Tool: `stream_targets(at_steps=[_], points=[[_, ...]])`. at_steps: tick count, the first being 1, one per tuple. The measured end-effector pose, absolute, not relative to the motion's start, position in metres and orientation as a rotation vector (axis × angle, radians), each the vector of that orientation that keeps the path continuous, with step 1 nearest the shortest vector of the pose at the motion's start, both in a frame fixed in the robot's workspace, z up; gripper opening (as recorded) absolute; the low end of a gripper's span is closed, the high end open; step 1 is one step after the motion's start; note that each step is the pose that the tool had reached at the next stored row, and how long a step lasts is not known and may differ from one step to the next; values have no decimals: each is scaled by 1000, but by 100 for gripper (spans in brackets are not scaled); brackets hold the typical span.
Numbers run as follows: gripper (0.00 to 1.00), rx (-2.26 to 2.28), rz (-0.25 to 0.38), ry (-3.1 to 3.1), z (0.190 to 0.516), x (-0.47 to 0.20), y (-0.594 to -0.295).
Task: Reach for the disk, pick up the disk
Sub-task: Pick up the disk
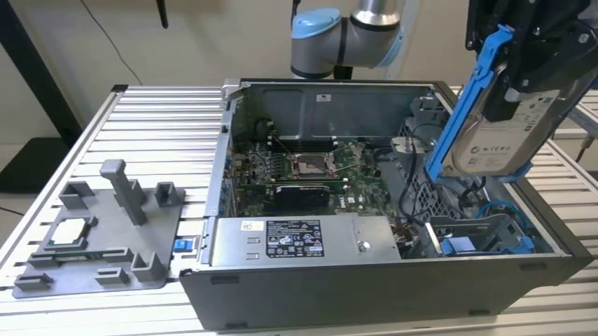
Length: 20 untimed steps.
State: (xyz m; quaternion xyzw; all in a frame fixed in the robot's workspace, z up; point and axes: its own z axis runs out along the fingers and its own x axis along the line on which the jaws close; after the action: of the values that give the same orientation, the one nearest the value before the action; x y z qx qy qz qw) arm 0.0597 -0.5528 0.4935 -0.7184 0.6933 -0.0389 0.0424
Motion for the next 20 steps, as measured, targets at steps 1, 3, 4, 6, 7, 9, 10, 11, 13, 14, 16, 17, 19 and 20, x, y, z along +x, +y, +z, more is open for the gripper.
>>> stream_targets(at_steps=[1,3,4,6,7,9,10,11,13,14,16,17,19,20], points=[[0,-2198,-119,2121,493,60,-557],[0,-2198,-118,2121,491,61,-565],[0,-2198,-117,2121,489,62,-569],[0,-2197,-116,2121,486,62,-577],[0,-2197,-116,2120,485,62,-580],[0,-2196,-114,2120,481,62,-584],[0,-2196,-114,2120,479,62,-586],[0,-2196,-114,2120,477,62,-587],[0,-2196,-114,2119,474,62,-588],[0,-2196,-114,2119,472,62,-588],[0,-2196,-114,2119,468,62,-588],[0,-2195,-113,2119,466,62,-588],[0,-2195,-113,2119,463,63,-588],[0,-2195,-113,2119,461,63,-588]])
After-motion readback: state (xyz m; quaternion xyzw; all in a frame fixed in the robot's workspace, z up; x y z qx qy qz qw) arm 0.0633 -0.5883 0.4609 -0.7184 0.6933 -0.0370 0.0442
